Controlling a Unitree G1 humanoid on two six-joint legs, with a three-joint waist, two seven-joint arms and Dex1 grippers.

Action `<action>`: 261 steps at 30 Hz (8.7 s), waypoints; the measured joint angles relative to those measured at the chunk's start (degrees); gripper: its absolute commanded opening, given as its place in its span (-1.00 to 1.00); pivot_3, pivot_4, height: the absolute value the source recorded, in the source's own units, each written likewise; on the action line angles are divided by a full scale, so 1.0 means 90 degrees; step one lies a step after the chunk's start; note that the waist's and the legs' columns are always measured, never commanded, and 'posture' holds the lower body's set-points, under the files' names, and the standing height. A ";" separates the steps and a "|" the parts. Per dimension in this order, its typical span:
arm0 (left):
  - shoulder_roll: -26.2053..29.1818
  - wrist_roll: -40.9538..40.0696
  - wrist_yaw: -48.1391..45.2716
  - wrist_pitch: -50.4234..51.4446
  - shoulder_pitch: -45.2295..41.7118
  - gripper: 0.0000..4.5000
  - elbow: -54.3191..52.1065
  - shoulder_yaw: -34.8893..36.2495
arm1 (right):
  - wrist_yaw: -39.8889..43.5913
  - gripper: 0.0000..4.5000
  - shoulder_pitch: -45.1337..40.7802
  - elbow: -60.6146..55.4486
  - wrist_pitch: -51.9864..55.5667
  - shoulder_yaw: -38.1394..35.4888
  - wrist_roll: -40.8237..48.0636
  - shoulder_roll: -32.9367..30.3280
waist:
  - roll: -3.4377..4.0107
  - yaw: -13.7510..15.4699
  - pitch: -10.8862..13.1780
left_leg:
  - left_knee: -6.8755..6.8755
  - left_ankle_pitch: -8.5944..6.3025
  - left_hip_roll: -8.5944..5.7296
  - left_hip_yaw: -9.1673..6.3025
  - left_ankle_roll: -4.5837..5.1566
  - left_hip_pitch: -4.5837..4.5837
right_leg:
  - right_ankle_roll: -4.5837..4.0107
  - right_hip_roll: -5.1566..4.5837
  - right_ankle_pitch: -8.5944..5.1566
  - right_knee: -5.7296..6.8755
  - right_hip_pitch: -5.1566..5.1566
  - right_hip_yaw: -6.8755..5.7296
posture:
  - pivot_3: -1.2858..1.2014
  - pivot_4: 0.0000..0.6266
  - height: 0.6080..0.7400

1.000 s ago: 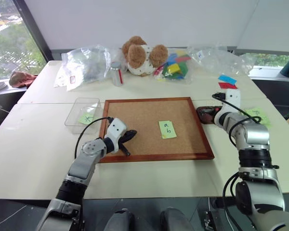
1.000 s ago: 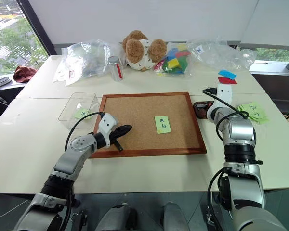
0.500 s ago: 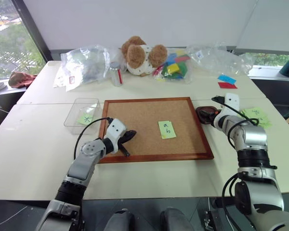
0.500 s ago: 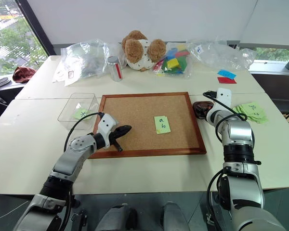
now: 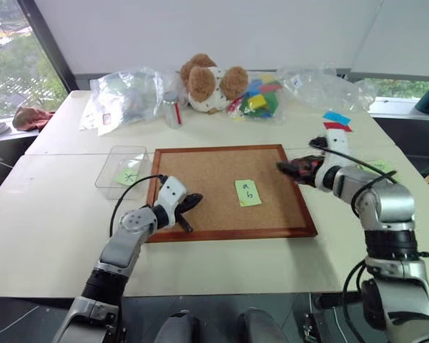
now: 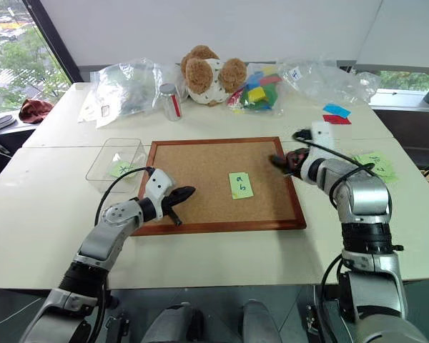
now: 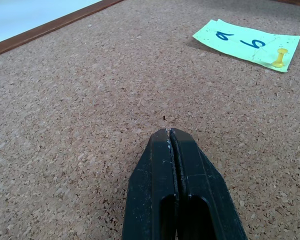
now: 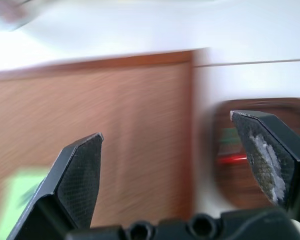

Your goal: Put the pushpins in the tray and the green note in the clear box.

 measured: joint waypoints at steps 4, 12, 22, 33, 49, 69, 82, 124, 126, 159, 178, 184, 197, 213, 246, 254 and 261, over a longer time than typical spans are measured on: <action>-0.0002 0.0000 0.0000 0.0000 -0.0006 -1.00 0.0019 -0.0001 | 0.0346 0.73 0.0290 -0.0699 0.0077 0.0449 0.0178 0.0004 | 0.0000 0.0001 0.0000 | 0.0000 0.0000 0.0000 0.0000 0.0001 0.0009 | 0.0000 0.0000 0.0000 -0.0004 0.0010 0.0001 | 0.03 -0.52 1.00; -0.0018 0.0000 0.0000 -0.0001 -0.0021 -1.00 0.0062 -0.0010 | 0.0473 0.21 0.0677 -0.1129 -0.0174 0.1237 0.0030 0.0093 | -0.0001 0.0002 0.0000 | -0.0003 -0.0001 0.0000 -0.0001 0.0002 0.0034 | -0.0001 -0.0001 0.0000 -0.0011 0.0036 0.0001 | 0.03 -0.52 1.00; -0.0011 0.0003 0.0002 -0.0001 -0.0002 -1.00 0.0061 -0.0006 | 0.0599 0.21 0.0900 -0.1120 -0.0687 0.1775 -0.0264 0.0148 | -0.0001 0.0002 0.0000 | -0.0007 -0.0003 0.0000 -0.0005 0.0003 0.0051 | -0.0002 -0.0001 -0.0001 -0.0031 0.0062 -0.0002 | 0.03 -0.52 1.00; -0.0010 0.0004 0.0010 -0.0001 0.0021 -1.00 0.0036 -0.0007 | 0.0609 -0.97 0.0944 -0.0930 -0.0880 0.1888 -0.0420 0.0325 | -0.0001 0.0002 0.0000 | -0.0010 -0.0003 0.0000 -0.0006 0.0004 0.0052 | -0.0002 -0.0002 -0.0001 -0.0035 0.0063 -0.0002 | 0.03 -0.52 1.00; -0.0003 0.0004 0.0012 0.0001 0.0059 -1.00 -0.0020 -0.0007 | 0.0643 0.26 0.0859 -0.1055 -0.0636 0.1490 -0.0280 0.0326 | 0.0000 0.0002 0.0001 | -0.0014 -0.0005 0.0001 -0.0007 0.0006 0.0052 | -0.0002 -0.0002 -0.0001 -0.0042 0.0065 -0.0002 | 0.03 -0.52 1.00; 0.0008 0.0004 0.0018 0.0006 0.0140 -1.00 -0.0116 -0.0005 | 0.0695 -0.97 0.1094 -0.0774 -0.0810 0.1620 -0.0390 0.0411 | 0.0000 -0.0005 0.0001 | -0.0025 -0.0007 0.0002 -0.0008 0.0009 0.0052 | -0.0002 -0.0002 -0.0001 -0.0060 0.0070 -0.0004 | 0.03 -0.52 1.00; 0.0023 0.0003 -0.0005 0.0018 0.0163 -1.00 -0.0115 -0.0016 | 0.0801 -0.97 0.0914 -0.1455 -0.0394 0.1367 -0.0086 0.0232 | 0.0001 -0.0005 0.0002 | -0.0029 -0.0009 0.0002 -0.0008 0.0012 0.0051 | -0.0002 -0.0003 -0.0001 -0.0069 0.0073 -0.0004 | 0.03 -0.52 1.00; 0.0000 0.0003 -0.0004 0.0000 0.0117 -1.00 -0.0059 -0.0095 | -0.1561 -0.97 -0.0616 0.2817 -0.1470 -0.0685 -0.0950 0.0330 | 0.0003 0.0007 0.0001 | -0.0034 -0.0011 0.0001 -0.0006 0.0016 0.0055 | -0.0002 -0.0006 -0.0001 -0.0087 0.0088 -0.0009 | 0.03 -0.52 1.00; -0.0001 0.0003 -0.0004 0.0000 0.0120 -1.00 -0.0058 -0.0096 | -0.1566 -0.97 -0.0678 0.3060 -0.1581 -0.0718 -0.0958 0.0331 | 0.0003 0.0007 0.0001 | -0.0034 -0.0011 0.0001 -0.0006 0.0016 0.0055 | -0.0002 -0.0007 -0.0001 -0.0088 0.0088 -0.0009 | 0.03 -0.52 1.00; 0.0000 0.0005 0.0020 0.0001 0.0167 -1.00 -0.0076 -0.0095 | 0.0102 0.53 0.0141 0.0428 -0.0074 -0.0159 -0.0013 -0.0196 | 0.0009 0.0004 -0.0001 | -0.0037 -0.0014 0.0004 -0.0008 0.0021 0.0056 | -0.0002 -0.0007 -0.0001 -0.0091 0.0089 -0.0007 | 0.03 -0.52 1.00; 0.0046 0.0005 0.0015 0.0002 0.0198 -1.00 -0.0135 -0.0112 | -0.0637 0.97 0.0707 -0.0851 0.0213 0.1238 -0.0459 0.0740 | 0.0009 0.0002 0.0000 | -0.0040 -0.0015 0.0003 -0.0009 0.0021 0.0055 | -0.0002 -0.0008 -0.0001 -0.0096 0.0086 -0.0008 | 0.03 -0.52 1.00; 0.0061 0.0006 0.0015 0.0002 0.0223 -1.00 -0.0170 -0.0120 | -0.0883 0.97 0.0695 -0.0908 0.0396 0.1370 -0.0598 0.0905 | 0.0009 -0.0002 -0.0001 | -0.0040 -0.0015 0.0003 -0.0009 0.0021 0.0055 | -0.0002 -0.0008 -0.0001 -0.0096 0.0086 -0.0008 | 0.03 -0.52 1.00; 0.0078 0.0009 0.0017 0.0003 0.0246 -1.00 -0.0186 -0.0119 | -0.0926 0.75 0.0756 -0.1190 0.0344 0.1865 -0.1072 0.0855 | 0.0008 -0.0006 -0.0004 | -0.0040 -0.0015 0.0003 -0.0009 0.0021 0.0057 | -0.0002 -0.0008 -0.0001 -0.0096 0.0087 -0.0009 | 0.03 -0.52 1.00; 0.0074 0.0009 0.0020 0.0003 0.0276 -1.00 -0.0201 -0.0127 | -0.0792 -0.45 0.0871 -0.1211 0.0512 0.1582 -0.0937 0.1131 | -0.0005 -0.0005 -0.0024 | -0.0041 -0.0015 0.0003 -0.0009 0.0021 0.0060 | -0.0002 -0.0008 -0.0001 -0.0098 0.0092 -0.0008 | 0.03 -0.52 1.00; 0.0052 0.0010 0.0013 0.0001 0.0213 -1.00 -0.0164 -0.0168 | -0.0460 0.99 0.0988 -0.1283 0.0495 0.1548 -0.1029 0.0653 | -0.0006 0.0009 -0.0031 | -0.0048 -0.0016 0.0003 -0.0011 0.0023 0.0060 | -0.0003 -0.0010 -0.0002 -0.0109 0.0094 -0.0009 | 0.03 -0.52 1.00; 0.0045 0.0010 -0.0001 -0.0008 0.0192 -1.00 -0.0108 -0.0171 | -0.0475 0.76 0.1011 -0.1280 0.0532 0.1542 -0.1006 0.0677 | -0.0006 0.0008 -0.0055 | -0.0048 -0.0017 0.0003 -0.0011 0.0023 0.0061 | -0.0004 -0.0010 -0.0002 -0.0110 0.0095 -0.0009 | 0.03 -0.52 1.00; 0.0023 0.0017 0.0003 -0.0012 0.0181 -1.00 -0.0060 -0.0169 | -0.0447 -0.59 0.1099 -0.1336 0.0532 0.1621 -0.1001 0.0688 | -0.0013 0.0003 -0.0085 | -0.0049 -0.0017 0.0003 -0.0010 0.0024 0.0067 | -0.0004 -0.0012 -0.0002 -0.0113 0.0104 -0.0008 | 0.03 -0.52 1.00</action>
